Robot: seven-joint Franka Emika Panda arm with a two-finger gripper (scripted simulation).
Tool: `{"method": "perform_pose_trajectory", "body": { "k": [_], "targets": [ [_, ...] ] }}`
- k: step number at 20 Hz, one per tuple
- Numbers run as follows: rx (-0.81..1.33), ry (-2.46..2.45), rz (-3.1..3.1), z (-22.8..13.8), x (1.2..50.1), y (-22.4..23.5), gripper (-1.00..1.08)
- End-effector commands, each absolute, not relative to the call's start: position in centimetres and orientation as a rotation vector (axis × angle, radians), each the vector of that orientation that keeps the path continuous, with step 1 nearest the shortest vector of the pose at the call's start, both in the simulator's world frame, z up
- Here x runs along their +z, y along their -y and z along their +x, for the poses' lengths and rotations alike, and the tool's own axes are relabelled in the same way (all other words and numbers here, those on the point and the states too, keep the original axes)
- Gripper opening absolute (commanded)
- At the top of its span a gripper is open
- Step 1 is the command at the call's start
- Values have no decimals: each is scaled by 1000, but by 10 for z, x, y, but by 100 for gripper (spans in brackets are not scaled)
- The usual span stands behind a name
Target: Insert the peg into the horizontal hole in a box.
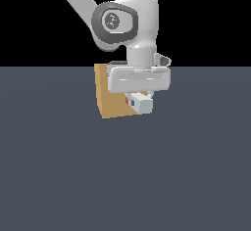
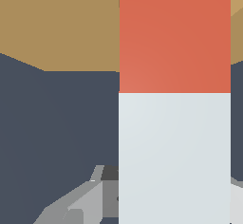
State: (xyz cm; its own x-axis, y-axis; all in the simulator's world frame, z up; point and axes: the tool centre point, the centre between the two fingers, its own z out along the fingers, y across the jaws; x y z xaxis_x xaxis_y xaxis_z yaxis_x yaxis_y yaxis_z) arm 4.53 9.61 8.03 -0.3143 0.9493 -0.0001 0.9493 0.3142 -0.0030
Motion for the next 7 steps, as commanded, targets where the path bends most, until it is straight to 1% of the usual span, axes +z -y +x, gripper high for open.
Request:
{"method": "perform_pose_trajectory", "body": {
  "k": [1, 7],
  "targets": [
    [-1, 2548, -1841, 41, 83, -113, -100],
    [-1, 2548, -1841, 37, 83, -129, -100]
  ]
}}
